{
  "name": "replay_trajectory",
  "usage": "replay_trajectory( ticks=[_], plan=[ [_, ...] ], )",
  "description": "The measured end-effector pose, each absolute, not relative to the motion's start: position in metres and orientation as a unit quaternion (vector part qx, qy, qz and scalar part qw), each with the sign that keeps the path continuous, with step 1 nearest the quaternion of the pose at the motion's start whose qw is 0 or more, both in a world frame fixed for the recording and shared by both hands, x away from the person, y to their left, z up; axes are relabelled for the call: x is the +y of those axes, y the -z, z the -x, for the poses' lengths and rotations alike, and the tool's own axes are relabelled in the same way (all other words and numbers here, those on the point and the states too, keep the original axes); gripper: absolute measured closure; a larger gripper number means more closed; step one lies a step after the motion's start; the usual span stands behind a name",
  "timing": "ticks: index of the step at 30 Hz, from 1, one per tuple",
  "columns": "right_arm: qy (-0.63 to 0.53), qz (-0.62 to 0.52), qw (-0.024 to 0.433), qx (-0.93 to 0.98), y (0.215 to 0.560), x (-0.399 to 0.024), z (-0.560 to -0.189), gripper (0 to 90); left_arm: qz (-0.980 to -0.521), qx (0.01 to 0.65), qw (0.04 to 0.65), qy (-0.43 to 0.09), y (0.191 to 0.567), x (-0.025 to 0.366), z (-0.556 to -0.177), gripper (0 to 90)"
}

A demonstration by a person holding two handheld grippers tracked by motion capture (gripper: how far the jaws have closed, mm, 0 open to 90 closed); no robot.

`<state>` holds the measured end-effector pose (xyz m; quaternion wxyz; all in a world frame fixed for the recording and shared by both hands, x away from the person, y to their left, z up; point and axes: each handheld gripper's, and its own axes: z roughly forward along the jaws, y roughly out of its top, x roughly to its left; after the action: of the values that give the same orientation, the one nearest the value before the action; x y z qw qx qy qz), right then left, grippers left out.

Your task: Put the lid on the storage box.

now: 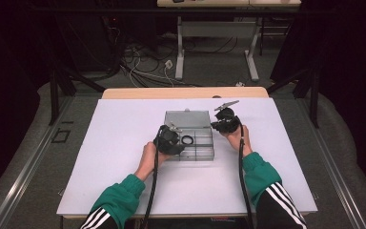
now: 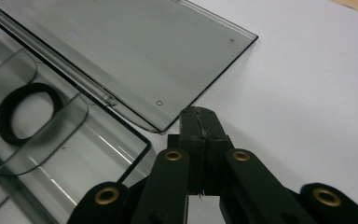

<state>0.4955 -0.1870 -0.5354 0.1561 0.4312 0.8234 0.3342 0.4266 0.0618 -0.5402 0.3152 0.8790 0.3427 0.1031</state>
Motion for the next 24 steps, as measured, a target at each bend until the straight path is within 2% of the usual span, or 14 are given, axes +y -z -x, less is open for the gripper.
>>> replay_trajectory(
  ticks=[20, 24],
  plan=[
    [-0.324, -0.442, 0.129, 0.827, 0.552, -0.182, -0.514, 90.0, -0.879, 0.34, 0.316, -0.108, 0.54, 0.062, -0.426, 59.0],
    [-0.329, -0.441, 0.135, 0.824, 0.553, -0.181, -0.515, 90.0, -0.878, 0.341, 0.319, -0.109, 0.541, 0.062, -0.425, 59.1]
  ],
)
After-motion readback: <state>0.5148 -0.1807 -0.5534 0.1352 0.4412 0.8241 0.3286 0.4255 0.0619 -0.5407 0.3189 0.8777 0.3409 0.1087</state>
